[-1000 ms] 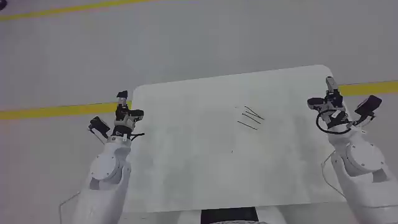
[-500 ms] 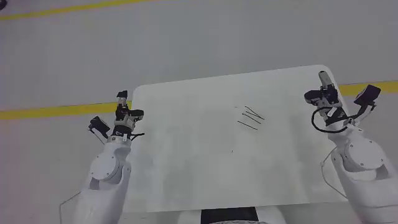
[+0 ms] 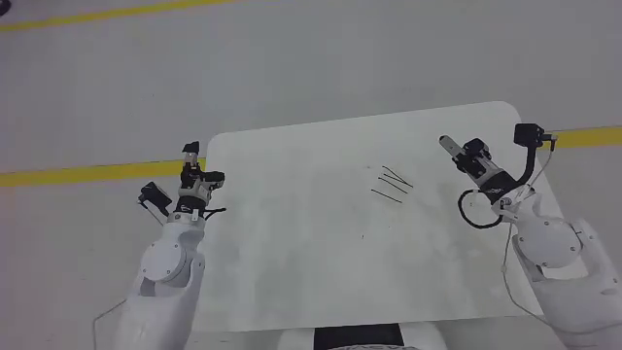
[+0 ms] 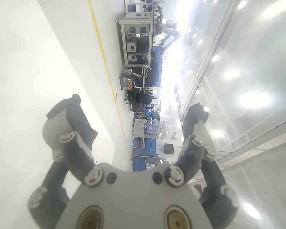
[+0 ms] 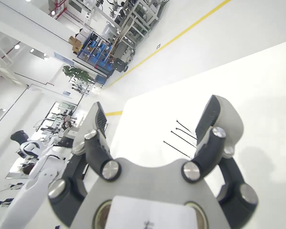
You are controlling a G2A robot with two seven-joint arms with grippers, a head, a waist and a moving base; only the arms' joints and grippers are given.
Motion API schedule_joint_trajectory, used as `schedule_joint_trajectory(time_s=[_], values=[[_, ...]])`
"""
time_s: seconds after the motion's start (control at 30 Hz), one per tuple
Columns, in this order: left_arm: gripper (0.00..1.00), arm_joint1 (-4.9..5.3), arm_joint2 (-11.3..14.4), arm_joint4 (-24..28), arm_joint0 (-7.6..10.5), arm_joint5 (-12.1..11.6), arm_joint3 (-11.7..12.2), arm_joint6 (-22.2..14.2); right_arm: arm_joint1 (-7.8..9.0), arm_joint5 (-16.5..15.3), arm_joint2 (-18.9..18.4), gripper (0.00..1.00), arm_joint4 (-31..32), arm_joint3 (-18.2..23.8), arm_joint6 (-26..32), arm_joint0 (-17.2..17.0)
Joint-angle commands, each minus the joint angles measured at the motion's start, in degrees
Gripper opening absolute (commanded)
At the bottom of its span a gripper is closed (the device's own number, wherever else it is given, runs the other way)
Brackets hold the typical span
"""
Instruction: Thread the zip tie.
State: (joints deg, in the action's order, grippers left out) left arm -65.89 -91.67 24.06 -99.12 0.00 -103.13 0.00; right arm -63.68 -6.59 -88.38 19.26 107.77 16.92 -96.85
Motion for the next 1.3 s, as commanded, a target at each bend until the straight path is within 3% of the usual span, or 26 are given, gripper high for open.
schedule_joint_trajectory(time_s=[0.0,0.2,0.37,0.47,0.7,1.03,1.1,1.27], values=[[1.00,0.00,0.00,0.00,0.00,0.00,0.00,0.00,0.00,-0.01,0.00,1.00,0.11,0.00,0.01,0.00],[1.00,0.00,0.00,0.00,0.00,0.00,0.00,0.00,0.14,-0.87,0.00,1.00,2.53,0.55,0.54,0.40],[1.00,0.00,0.00,0.00,0.00,0.00,0.00,0.00,1.05,-9.54,1.77,1.00,15.27,1.30,8.89,3.87],[1.00,0.00,0.00,0.00,0.00,0.00,0.00,0.00,1.36,-12.89,3.68,1.00,19.17,0.36,13.17,6.38],[1.00,0.00,0.00,0.00,0.00,0.00,0.00,0.00,2.46,-12.89,11.26,1.00,25.74,-1.40,26.71,11.74],[1.00,0.00,0.00,0.00,0.00,0.00,0.00,0.00,2.46,-12.89,11.26,1.00,25.74,-1.40,26.71,11.74],[1.00,-0.01,1.23,-0.27,0.24,0.46,-0.57,-1.93,2.46,-12.89,11.26,1.00,25.74,-1.40,26.71,11.74],[1.00,-0.17,5.46,-2.10,3.31,3.23,0.46,-6.88,2.46,-12.89,11.26,1.00,25.74,-1.40,26.71,11.74]])
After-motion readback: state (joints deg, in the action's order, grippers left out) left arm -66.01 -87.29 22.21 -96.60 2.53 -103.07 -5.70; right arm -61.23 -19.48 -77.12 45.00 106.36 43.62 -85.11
